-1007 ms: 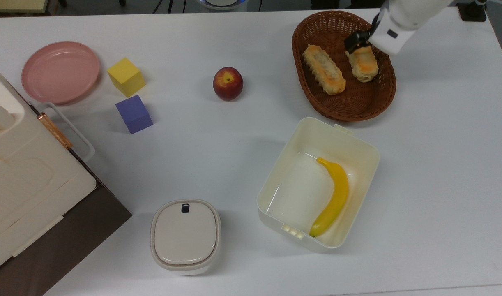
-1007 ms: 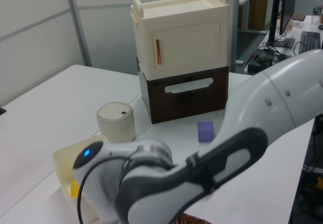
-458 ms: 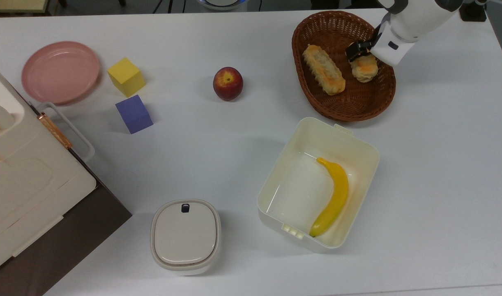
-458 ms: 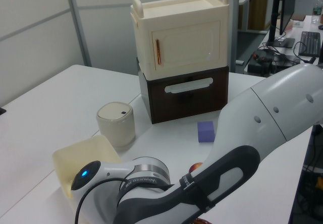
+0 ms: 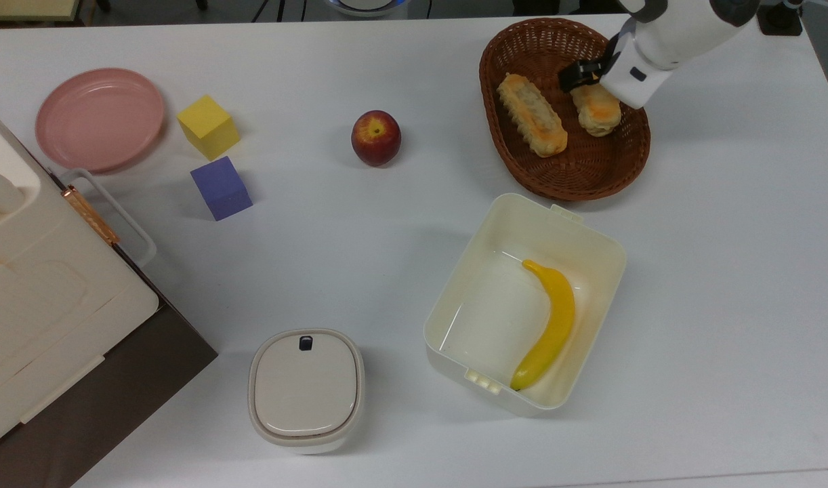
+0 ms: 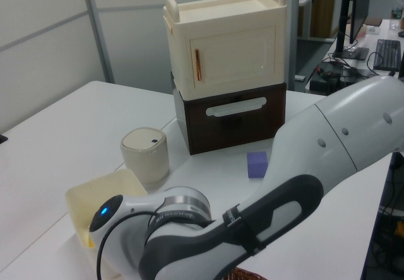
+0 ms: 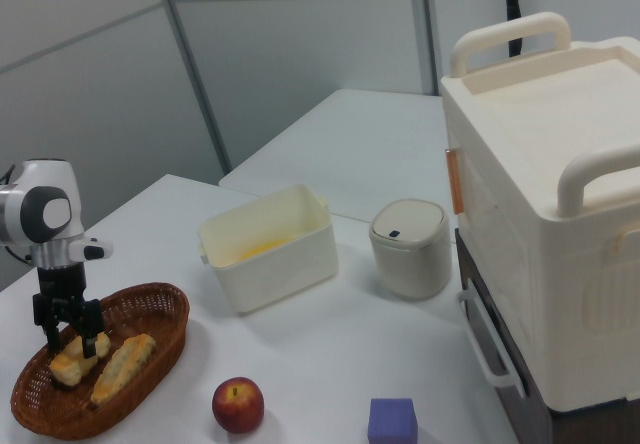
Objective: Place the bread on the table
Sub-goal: 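Lower the open gripper onto the shorter bread roll and close on it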
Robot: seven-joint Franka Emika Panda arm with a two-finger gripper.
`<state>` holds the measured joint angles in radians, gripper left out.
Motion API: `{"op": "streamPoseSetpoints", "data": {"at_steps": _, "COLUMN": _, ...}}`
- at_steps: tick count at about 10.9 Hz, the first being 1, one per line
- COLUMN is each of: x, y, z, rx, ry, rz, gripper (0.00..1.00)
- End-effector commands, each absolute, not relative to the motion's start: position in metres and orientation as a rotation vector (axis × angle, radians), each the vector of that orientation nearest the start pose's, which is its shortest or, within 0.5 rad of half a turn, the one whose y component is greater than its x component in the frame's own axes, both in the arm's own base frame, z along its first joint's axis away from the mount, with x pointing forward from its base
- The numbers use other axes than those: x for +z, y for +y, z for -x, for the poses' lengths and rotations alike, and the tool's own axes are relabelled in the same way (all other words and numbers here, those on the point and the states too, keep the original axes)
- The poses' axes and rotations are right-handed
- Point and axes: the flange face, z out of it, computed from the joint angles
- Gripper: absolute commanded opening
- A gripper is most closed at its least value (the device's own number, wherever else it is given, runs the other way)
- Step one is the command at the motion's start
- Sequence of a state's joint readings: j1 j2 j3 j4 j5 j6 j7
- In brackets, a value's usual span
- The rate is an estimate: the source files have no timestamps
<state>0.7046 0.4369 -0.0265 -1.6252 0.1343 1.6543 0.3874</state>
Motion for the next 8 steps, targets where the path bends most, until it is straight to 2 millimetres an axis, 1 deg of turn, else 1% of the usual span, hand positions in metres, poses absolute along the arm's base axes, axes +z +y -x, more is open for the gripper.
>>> {"op": "streamPoseSetpoints", "data": {"at_steps": 1, "x": 0.355, "y": 0.374, "z": -0.488, "rx": 0.714, "ry": -0.392, "rz": 3.137, "gripper": 1.00}}
{"op": "streamPoseSetpoints", "data": {"at_steps": 2, "x": 0.352, "y": 0.375, "z": -0.490, "rx": 0.707, "ry": -0.390, "rz": 3.136, "gripper": 1.00}}
{"op": "streamPoseSetpoints", "data": {"at_steps": 4, "x": 0.338, "y": 0.384, "z": -0.488, "rx": 0.699, "ry": -0.398, "rz": 3.141, "gripper": 1.00}}
{"op": "streamPoseSetpoints", "data": {"at_steps": 8, "x": 0.339, "y": 0.392, "z": -0.483, "rx": 0.686, "ry": -0.416, "rz": 3.124, "gripper": 1.00}}
